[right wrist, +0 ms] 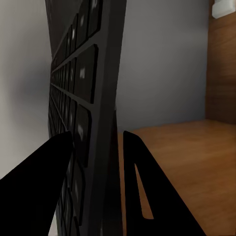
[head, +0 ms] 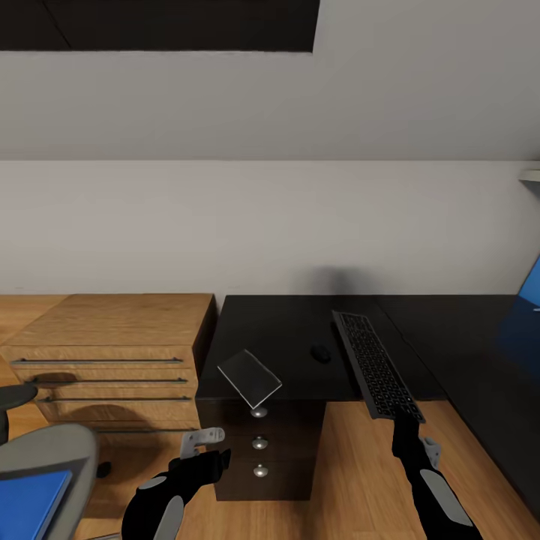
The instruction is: In the bedroom, organize the workspace by keeping the computer under the desk, ensuring the monitor is on the desk, placing the keyboard on the desk next to the monitor, placing the mouse on the desk next to the keyboard, moving the folder from the swivel chair onto the desk next to the mouse, stacking the notebook on top of the folder with the pen on top of the notebook, and positioning the swivel chair next to the desk.
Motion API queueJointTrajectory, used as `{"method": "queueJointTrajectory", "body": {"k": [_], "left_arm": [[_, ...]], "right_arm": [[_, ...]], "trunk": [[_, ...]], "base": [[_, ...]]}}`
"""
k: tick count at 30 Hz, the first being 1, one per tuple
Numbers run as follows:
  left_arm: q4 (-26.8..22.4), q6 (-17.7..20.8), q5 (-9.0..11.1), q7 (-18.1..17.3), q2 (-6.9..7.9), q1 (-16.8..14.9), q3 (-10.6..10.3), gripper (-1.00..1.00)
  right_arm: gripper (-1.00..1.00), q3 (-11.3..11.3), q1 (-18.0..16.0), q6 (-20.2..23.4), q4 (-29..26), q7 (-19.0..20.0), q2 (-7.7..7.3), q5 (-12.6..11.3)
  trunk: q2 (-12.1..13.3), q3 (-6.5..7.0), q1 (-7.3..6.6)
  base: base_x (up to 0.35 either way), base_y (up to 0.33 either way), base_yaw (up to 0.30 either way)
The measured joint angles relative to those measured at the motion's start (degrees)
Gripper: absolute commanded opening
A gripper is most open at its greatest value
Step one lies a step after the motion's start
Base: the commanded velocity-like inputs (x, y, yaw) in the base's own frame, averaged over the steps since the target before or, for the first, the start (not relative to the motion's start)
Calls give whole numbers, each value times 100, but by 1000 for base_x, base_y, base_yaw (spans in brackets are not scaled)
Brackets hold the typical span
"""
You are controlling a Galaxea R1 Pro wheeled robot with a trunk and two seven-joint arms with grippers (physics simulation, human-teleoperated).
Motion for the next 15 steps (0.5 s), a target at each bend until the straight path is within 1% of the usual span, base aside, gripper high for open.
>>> {"method": "queueJointTrajectory", "body": {"k": [6,7,8,15], "left_arm": [[0,7,0,0,0,0,0,100],[0,7,0,0,0,0,0,100],[0,7,0,0,0,-1,-1,100],[0,15,0,0,0,-1,-1,100]], "right_arm": [[-100,2,-1,0,-4,-9,0,7],[100,2,-1,0,-5,-10,0,7],[100,4,2,1,64,-29,1,11],[100,4,2,1,59,-30,1,12]], "trunk": [[0,0,1],[0,0,1],[1,0,1],[1,0,1]], "base": [[16,0,0],[2,0,0],[1,0,0],[0,0,0]]}}
